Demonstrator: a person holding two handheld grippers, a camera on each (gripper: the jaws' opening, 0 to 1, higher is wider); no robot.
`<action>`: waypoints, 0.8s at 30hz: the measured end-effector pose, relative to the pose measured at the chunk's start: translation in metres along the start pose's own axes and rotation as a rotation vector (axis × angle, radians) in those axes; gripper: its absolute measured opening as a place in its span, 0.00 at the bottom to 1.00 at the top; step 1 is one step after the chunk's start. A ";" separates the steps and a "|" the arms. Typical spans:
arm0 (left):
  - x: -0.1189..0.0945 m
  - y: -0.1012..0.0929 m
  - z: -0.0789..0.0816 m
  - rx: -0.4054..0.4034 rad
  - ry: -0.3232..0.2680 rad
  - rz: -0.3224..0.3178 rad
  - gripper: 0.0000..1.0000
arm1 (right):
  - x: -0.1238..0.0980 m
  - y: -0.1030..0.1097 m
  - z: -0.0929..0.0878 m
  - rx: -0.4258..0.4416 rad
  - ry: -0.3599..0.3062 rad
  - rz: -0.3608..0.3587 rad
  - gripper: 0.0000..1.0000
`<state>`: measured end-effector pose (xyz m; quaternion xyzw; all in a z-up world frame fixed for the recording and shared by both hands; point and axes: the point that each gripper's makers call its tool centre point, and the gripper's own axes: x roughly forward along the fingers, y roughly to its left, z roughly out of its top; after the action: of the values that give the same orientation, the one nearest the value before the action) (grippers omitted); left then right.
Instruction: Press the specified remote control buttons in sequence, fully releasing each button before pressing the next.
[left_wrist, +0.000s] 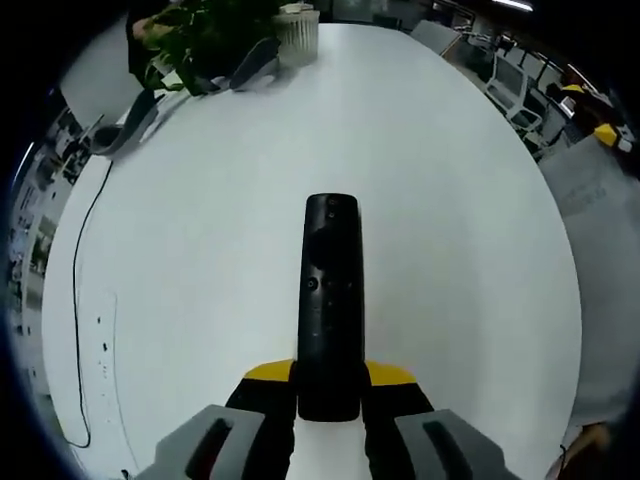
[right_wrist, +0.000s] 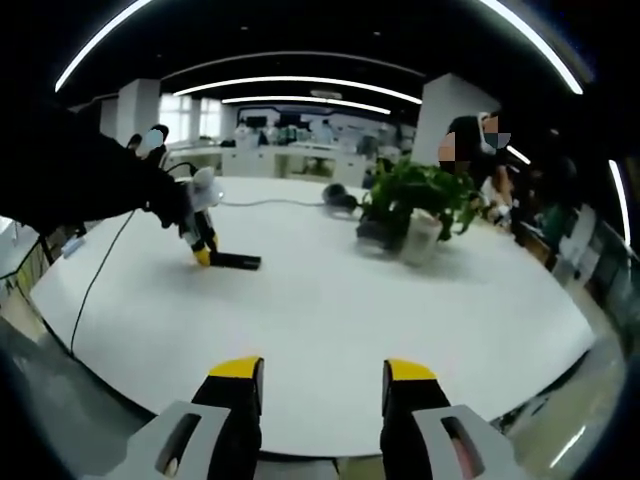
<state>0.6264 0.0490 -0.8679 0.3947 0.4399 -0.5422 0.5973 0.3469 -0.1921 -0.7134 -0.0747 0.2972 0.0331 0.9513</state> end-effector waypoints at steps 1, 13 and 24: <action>0.000 0.001 0.001 -0.006 0.000 0.006 0.25 | 0.000 0.000 0.000 0.001 -0.001 0.001 0.45; -0.014 0.027 -0.004 -0.078 -0.046 0.283 0.59 | -0.001 0.000 0.003 0.009 -0.022 0.005 0.45; -0.036 -0.006 -0.026 -0.229 -0.151 0.353 1.00 | -0.005 -0.004 0.015 0.014 -0.099 -0.014 0.57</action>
<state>0.6170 0.0834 -0.8416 0.3535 0.3768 -0.4038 0.7550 0.3512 -0.1936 -0.6980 -0.0685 0.2496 0.0280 0.9655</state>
